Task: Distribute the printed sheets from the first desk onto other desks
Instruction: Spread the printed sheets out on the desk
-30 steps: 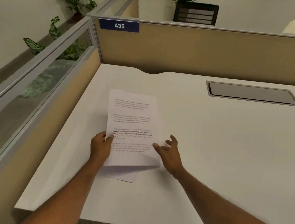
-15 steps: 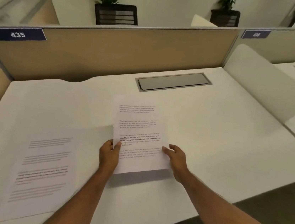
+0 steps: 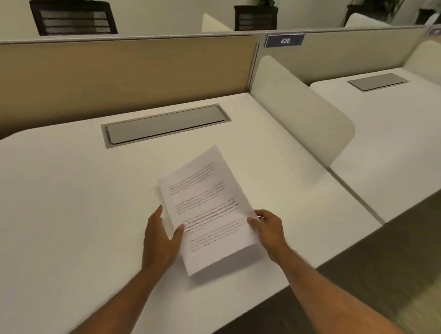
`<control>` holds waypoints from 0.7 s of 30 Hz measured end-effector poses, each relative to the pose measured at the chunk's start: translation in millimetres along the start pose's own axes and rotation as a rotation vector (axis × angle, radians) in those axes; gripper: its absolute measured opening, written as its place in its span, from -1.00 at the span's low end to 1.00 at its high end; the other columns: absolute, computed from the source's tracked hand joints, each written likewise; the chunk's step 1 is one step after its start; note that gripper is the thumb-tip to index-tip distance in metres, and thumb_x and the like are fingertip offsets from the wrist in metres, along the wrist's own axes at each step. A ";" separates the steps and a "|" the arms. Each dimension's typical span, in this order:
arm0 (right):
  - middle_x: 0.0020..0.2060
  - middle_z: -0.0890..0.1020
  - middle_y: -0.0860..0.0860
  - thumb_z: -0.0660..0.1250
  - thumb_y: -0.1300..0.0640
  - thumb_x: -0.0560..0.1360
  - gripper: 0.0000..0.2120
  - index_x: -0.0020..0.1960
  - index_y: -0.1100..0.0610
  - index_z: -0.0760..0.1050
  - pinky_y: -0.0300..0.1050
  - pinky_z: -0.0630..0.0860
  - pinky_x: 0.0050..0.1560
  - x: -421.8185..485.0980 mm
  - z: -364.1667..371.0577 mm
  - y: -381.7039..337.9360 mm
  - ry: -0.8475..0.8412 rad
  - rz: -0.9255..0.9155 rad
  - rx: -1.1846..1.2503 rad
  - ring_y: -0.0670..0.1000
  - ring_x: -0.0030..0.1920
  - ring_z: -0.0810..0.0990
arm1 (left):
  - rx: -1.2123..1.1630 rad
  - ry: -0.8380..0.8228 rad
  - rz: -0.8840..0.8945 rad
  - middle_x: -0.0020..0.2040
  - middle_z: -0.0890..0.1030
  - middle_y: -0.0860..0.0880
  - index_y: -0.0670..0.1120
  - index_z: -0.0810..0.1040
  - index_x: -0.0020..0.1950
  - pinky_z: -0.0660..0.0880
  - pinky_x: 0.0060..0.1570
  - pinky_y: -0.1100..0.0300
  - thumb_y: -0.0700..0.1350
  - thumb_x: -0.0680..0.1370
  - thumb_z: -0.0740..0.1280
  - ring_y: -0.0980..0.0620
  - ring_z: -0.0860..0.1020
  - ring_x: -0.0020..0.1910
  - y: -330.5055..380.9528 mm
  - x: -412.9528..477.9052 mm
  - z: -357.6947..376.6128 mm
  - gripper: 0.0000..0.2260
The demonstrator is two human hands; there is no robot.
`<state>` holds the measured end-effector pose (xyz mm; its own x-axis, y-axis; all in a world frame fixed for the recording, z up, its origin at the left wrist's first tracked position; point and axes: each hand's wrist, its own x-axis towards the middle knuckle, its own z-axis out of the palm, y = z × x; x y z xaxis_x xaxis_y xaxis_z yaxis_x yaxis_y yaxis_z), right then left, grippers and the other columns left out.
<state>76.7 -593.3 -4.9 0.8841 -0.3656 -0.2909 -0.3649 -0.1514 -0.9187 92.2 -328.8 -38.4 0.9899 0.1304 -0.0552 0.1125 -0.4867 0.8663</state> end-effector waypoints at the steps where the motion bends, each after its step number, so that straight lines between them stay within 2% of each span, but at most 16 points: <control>1: -0.12 0.70 0.03 0.36 0.27 0.51 -0.89 0.00 0.14 0.60 -0.25 0.57 -0.25 8.2 -15.4 2.4 0.006 0.002 -0.013 -0.05 -0.22 0.69 | 0.101 -0.053 0.095 0.52 0.31 -0.11 -0.11 0.19 0.55 0.29 0.43 -0.01 0.04 0.53 0.41 -0.10 0.32 0.48 5.9 -0.7 13.3 -0.32; 4: -0.05 0.69 0.11 0.36 0.27 0.52 -0.87 0.06 0.21 0.59 -0.11 0.60 -0.12 26.9 -55.0 12.1 0.015 0.029 -0.039 0.08 -0.11 0.68 | 0.407 -0.231 0.283 0.61 0.12 -0.06 -0.01 0.13 0.59 0.04 0.53 -0.07 0.25 0.53 0.30 -0.07 0.09 0.58 18.7 -4.4 52.4 -0.28; 7: -0.01 0.69 0.13 0.36 0.26 0.52 -0.87 0.06 0.21 0.59 -0.06 0.60 -0.06 40.9 -82.6 19.7 0.032 0.039 -0.068 0.09 -0.08 0.68 | 0.579 -0.334 0.359 0.63 -0.07 -0.01 0.05 0.05 0.60 -0.17 0.52 -0.11 0.44 0.48 0.12 -0.05 -0.11 0.60 26.7 -7.8 87.2 -0.20; 11: 0.02 0.69 0.14 0.37 0.24 0.52 -0.87 0.05 0.19 0.60 -0.03 0.60 -0.03 60.6 -109.7 25.5 0.053 0.025 -0.100 0.08 -0.08 0.67 | 0.715 -0.396 0.362 0.63 -0.16 -0.01 0.07 -0.04 0.61 -0.26 0.50 -0.14 0.51 0.44 0.01 -0.05 -0.21 0.60 35.6 -5.3 121.1 -0.13; 14: 0.06 0.66 0.12 0.38 0.18 0.53 -0.74 0.20 0.18 0.53 0.03 0.54 0.06 71.2 -123.7 29.7 0.078 0.015 -0.175 0.15 0.06 0.64 | 0.802 -0.419 0.351 0.62 -0.21 -0.02 0.06 -0.09 0.61 -0.29 0.50 -0.17 0.51 0.45 0.00 -0.06 -0.26 0.59 42.8 -2.1 139.1 -0.13; 16: 0.12 0.61 0.09 0.38 0.10 0.54 -0.60 0.34 0.14 0.43 -0.01 0.47 0.11 74.6 -130.9 32.6 0.091 -0.053 -0.348 0.15 0.17 0.57 | 0.816 -0.420 0.328 0.62 -0.24 -0.03 0.05 -0.11 0.61 -0.29 0.49 -0.19 0.50 0.46 0.00 -0.06 -0.27 0.58 50.3 1.4 150.5 -0.13; 17: 0.23 0.55 0.09 0.38 0.06 0.54 -0.52 0.41 0.13 0.37 0.02 0.44 0.22 75.9 -134.2 35.8 0.095 -0.113 -0.479 0.15 0.26 0.51 | 0.816 -0.421 0.320 0.62 -0.24 -0.03 0.04 -0.12 0.61 -0.29 0.49 -0.20 0.50 0.46 0.00 -0.06 -0.27 0.58 54.7 3.3 155.9 -0.13; 19: 0.46 0.36 0.07 0.35 -0.07 0.54 -0.37 0.51 0.10 0.23 0.10 0.26 0.43 76.2 -139.8 43.0 0.071 -0.232 -0.741 0.12 0.45 0.32 | 0.823 -0.422 0.314 0.62 -0.23 -0.04 0.04 -0.11 0.62 -0.29 0.49 -0.21 0.49 0.47 0.01 -0.07 -0.27 0.58 63.7 7.6 166.1 -0.14; 21: 0.57 0.17 0.05 0.26 -0.21 0.55 -0.30 0.57 0.03 0.13 0.11 0.09 0.52 78.0 -143.0 49.1 0.007 -0.301 -0.923 0.09 0.55 0.14 | 0.838 -0.430 0.311 0.62 -0.22 -0.05 0.03 -0.11 0.62 -0.29 0.49 -0.23 0.48 0.48 0.01 -0.07 -0.27 0.58 72.2 11.8 174.9 -0.14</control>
<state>86.1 -760.5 -34.5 0.9773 -0.1987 -0.0738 -0.2117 -0.8996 -0.3821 127.0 -513.5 -63.3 0.9140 -0.3507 -0.2040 -0.2974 -0.9212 0.2511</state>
